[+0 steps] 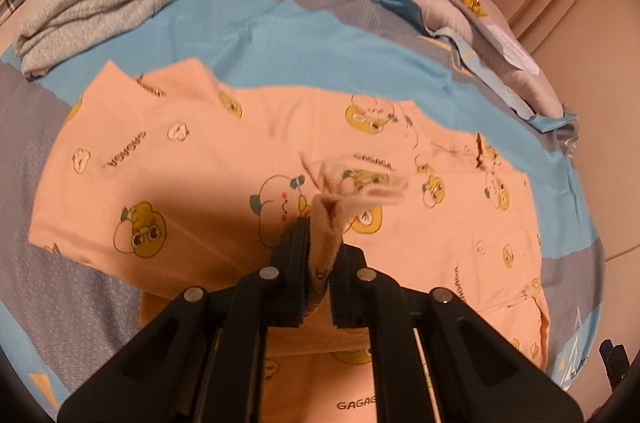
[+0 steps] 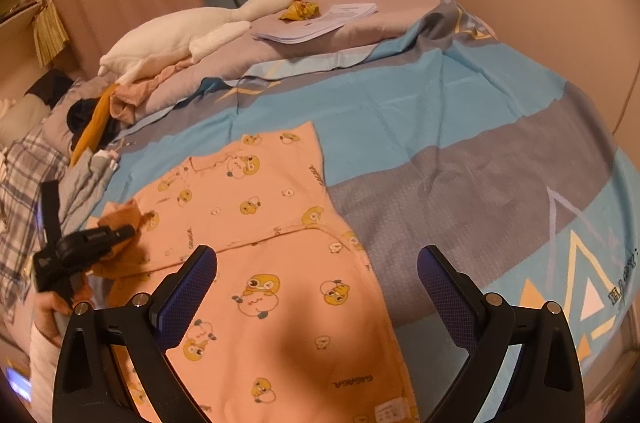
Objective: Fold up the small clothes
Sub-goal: 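Fold the leg section up toward the collar with the left tool and release, then move the open right tool over the side edge of the folded romper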
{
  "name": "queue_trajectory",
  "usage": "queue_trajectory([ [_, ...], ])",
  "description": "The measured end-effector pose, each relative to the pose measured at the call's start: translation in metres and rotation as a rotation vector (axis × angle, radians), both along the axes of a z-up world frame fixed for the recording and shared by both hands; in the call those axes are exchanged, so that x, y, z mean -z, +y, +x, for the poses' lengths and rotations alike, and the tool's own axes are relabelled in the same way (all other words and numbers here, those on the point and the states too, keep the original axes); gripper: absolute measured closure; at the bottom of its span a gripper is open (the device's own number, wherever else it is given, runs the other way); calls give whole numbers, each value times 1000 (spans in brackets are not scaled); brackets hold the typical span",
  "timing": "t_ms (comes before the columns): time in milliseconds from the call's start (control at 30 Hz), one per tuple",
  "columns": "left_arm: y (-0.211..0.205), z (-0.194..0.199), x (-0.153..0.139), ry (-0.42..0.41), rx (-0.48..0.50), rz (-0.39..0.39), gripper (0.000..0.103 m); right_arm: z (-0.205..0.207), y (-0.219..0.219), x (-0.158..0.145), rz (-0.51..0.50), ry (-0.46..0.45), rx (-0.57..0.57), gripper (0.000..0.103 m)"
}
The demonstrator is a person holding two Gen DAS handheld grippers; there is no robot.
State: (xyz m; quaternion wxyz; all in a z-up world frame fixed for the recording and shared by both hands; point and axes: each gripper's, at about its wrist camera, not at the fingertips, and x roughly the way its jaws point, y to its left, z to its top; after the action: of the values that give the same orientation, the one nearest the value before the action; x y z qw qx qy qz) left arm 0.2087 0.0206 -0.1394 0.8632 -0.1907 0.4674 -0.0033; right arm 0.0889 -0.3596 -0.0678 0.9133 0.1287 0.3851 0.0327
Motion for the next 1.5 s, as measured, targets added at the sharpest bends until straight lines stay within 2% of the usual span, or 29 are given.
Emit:
queue_trajectory([
  [33, 0, -1, 0, 1, 10, -9, 87, 0, 0, 0, 0, 0, -1, 3],
  [67, 0, -2, -1, 1, 20, -16, 76, 0, 0, 0, 0, 1, -3, 3],
  [100, 0, -3, -3, 0, 33, -27, 70, 0, 0, 0, -1, 1, -3, 3],
  [167, 0, -7, -10, -5, 39, -45, 47, 0, 0, -1, -5, -2, -8, 3],
  [333, 1, -21, -33, -36, 30, -65, 21, -2, 3, -6, -6, -15, -24, 3],
  [467, 3, -37, -57, -81, 23, -77, 12, 0, 10, -11, -21, -25, -42, 3],
  [633, 14, -61, -85, -124, -23, -77, 4, 0, 17, -20, -20, -49, -62, 3],
  [767, 25, -86, -103, -156, -23, -141, 3, 2, 29, -27, -46, -68, -92, 3],
  [1000, 40, -119, -120, -177, -72, -153, 2, 5, 51, -40, -69, -103, -157, 3],
  [1233, 71, -141, -108, -149, -164, -162, 2, 13, 88, -55, -110, -123, -256, 3],
  [1367, 96, -151, -92, -114, -242, -173, 2, 20, 114, -62, -60, -114, -353, 3],
  [1500, 113, -157, -76, -78, -286, -167, 2, 26, 137, -68, -68, -129, -394, 3],
])
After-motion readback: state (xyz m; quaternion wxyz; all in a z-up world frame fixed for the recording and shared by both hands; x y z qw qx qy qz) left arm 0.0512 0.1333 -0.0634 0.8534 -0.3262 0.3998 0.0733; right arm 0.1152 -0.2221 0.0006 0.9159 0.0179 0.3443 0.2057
